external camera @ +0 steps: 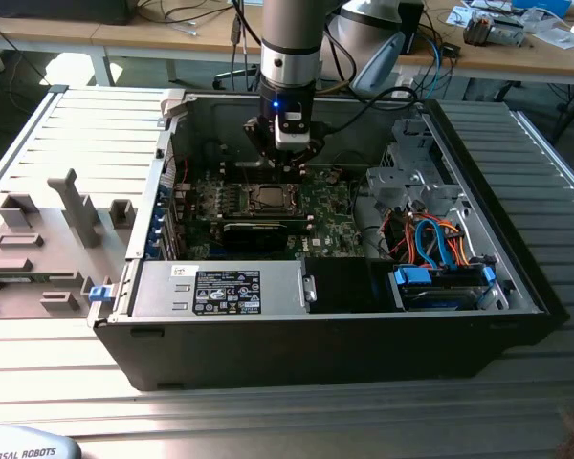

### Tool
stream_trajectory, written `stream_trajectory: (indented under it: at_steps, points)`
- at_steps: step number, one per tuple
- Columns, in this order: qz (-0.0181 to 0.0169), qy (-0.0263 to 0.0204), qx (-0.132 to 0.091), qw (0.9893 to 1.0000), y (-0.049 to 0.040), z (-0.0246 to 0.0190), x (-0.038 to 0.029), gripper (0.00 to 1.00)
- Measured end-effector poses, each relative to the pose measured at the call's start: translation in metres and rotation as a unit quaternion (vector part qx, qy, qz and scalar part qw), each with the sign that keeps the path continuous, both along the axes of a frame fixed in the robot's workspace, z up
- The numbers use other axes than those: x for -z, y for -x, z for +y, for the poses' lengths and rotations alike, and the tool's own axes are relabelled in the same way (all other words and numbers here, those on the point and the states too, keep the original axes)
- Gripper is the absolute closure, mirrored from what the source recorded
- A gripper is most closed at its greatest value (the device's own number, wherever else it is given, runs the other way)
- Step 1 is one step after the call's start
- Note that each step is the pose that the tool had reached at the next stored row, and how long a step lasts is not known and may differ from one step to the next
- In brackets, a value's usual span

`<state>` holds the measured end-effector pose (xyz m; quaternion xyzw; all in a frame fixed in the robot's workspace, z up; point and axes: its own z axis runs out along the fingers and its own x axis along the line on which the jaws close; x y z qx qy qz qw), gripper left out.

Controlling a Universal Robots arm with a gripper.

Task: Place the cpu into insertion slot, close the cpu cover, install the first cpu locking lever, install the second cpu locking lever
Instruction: 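Install the first cpu locking lever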

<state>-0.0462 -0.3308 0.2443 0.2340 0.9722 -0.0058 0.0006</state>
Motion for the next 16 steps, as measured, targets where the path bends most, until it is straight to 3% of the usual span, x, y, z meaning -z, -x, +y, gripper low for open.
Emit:
stream_trajectory:
  at_steps: [16]
  points:
    - [0.0, 0.0, -0.01, 1.0, 0.0, 0.0, 0.0, 0.89]
